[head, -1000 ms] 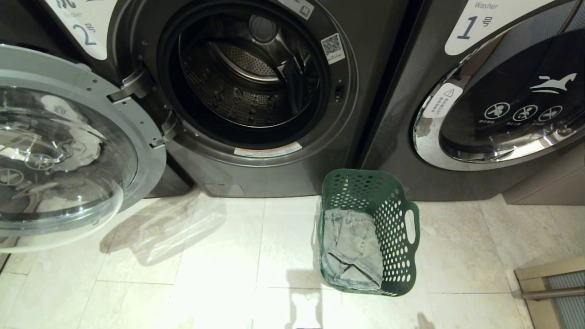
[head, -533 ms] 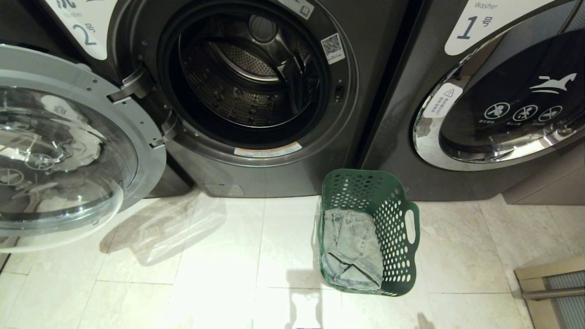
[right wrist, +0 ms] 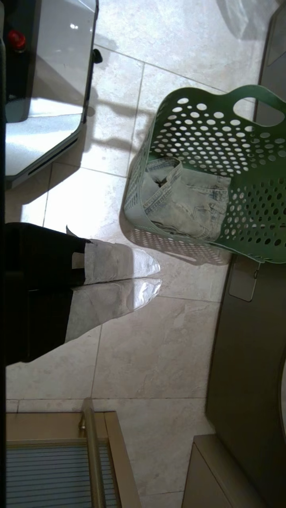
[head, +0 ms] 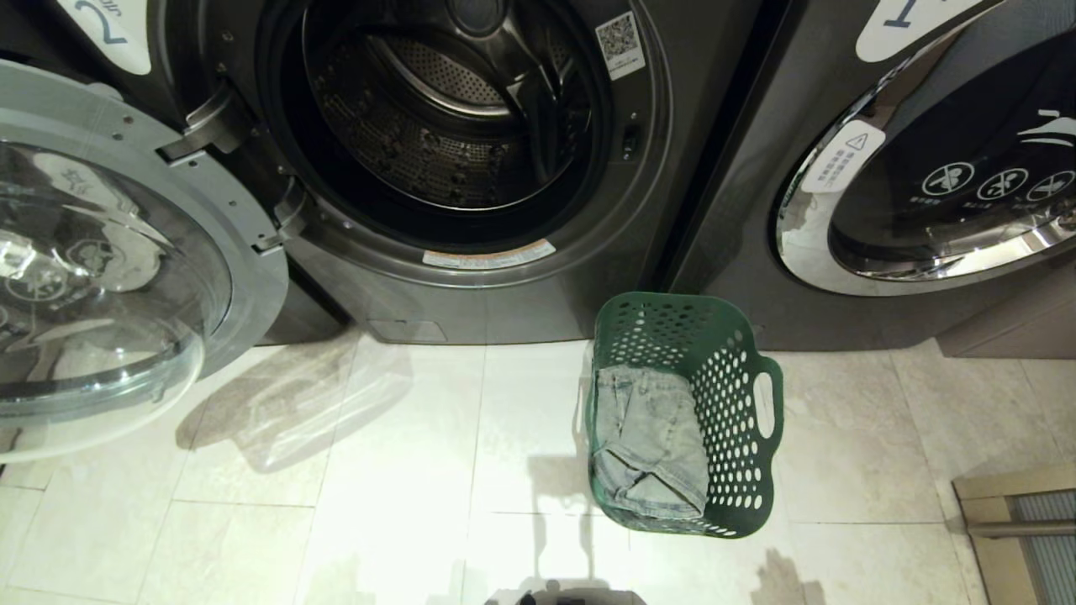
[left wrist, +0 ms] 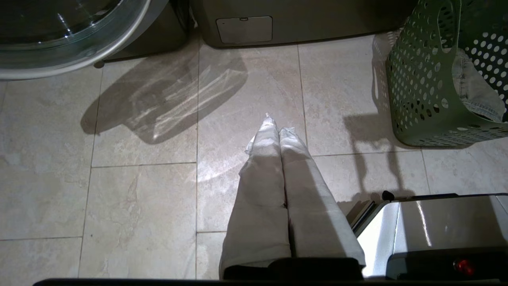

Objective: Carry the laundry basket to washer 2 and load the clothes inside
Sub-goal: Place the clothes into the washing machine

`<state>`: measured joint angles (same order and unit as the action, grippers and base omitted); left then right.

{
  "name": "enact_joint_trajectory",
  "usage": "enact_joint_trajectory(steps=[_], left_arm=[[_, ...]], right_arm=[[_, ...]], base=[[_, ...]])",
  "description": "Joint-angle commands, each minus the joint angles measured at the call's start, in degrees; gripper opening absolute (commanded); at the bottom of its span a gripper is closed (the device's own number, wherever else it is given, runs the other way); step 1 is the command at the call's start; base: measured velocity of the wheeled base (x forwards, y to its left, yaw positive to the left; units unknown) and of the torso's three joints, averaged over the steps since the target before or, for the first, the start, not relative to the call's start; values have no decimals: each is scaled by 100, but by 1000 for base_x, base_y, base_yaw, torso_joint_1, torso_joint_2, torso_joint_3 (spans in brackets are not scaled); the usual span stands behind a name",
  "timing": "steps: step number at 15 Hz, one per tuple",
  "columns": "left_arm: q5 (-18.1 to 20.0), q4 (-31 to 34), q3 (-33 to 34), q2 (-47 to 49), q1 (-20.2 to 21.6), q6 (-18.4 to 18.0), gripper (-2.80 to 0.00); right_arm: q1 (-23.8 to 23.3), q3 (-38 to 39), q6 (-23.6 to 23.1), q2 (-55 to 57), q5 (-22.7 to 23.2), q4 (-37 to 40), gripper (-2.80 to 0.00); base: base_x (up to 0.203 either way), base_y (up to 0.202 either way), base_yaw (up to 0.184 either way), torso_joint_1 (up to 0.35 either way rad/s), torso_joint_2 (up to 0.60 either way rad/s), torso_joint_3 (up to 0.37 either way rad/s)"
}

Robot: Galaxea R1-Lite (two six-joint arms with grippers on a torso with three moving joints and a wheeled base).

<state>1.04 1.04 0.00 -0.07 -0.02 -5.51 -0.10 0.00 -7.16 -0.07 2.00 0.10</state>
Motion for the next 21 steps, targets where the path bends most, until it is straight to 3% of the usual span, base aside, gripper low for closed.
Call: enact_joint_trajectory(steps=[1,15,21], left_arm=[[1,2,9,-1,2,-3,-280],[-12,2,9,-1,2,24,-280],[-25,2,9,-1,2,59,-280]], right_arm=[[1,0,-5,7,2,-1,-280],[1,0,-31,7,29,-1,-280],[1,-54,648,7,-165,13,-280]], base=[[0,0,0,2,2,-206],[0,0,0,4,3,-196],[0,0,0,1,2,-28]])
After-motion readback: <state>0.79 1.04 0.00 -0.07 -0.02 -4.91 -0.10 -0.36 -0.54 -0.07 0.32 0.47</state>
